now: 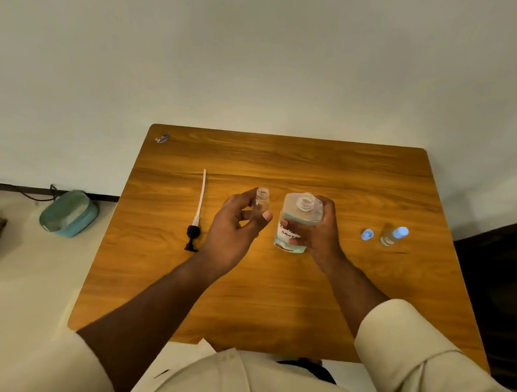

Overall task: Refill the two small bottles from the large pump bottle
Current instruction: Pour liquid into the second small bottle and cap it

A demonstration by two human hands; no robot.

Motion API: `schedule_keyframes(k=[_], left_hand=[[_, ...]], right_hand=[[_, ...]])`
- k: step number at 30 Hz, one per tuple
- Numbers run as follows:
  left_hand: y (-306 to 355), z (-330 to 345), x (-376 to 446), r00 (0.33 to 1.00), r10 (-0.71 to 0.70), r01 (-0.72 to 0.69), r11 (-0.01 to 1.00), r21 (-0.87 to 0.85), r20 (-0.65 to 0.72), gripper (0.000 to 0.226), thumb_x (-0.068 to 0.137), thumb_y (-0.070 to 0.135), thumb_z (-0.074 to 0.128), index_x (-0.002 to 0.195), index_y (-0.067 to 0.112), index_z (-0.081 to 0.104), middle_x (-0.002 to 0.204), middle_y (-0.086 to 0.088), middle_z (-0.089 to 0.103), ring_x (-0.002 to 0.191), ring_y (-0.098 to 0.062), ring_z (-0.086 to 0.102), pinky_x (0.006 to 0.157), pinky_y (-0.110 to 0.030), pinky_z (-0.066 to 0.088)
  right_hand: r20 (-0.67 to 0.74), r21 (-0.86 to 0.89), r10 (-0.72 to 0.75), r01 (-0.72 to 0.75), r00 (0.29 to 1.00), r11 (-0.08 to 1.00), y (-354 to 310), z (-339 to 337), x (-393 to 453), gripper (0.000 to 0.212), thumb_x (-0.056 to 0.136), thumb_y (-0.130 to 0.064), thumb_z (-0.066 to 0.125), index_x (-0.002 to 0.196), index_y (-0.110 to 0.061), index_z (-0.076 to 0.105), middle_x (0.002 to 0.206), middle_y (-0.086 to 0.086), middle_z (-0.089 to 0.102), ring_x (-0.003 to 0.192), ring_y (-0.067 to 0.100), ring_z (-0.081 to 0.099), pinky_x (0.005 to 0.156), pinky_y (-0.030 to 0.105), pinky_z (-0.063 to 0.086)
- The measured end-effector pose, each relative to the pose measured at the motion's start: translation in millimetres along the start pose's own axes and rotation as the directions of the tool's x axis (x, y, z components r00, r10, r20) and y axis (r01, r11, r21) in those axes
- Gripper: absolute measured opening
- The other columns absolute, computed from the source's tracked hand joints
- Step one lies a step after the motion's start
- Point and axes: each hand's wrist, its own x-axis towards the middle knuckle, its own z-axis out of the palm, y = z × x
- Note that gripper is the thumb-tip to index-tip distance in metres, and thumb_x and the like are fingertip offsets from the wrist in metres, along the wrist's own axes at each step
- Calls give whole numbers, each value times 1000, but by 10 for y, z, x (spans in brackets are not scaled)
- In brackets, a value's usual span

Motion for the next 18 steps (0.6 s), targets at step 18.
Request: schedule_keyframes(k=[18], left_hand=[[707,183,104,961,267,-266,964,-25,69,49,88,21,68,124,48,50,112,18,58,94,-18,67,73,-32,61]], right_hand=[[351,-594,-681,715,643,369,-1620,-555,52,82,63,-39,84,129,-19,41,126,7,51,113,12,43,85,17,40]])
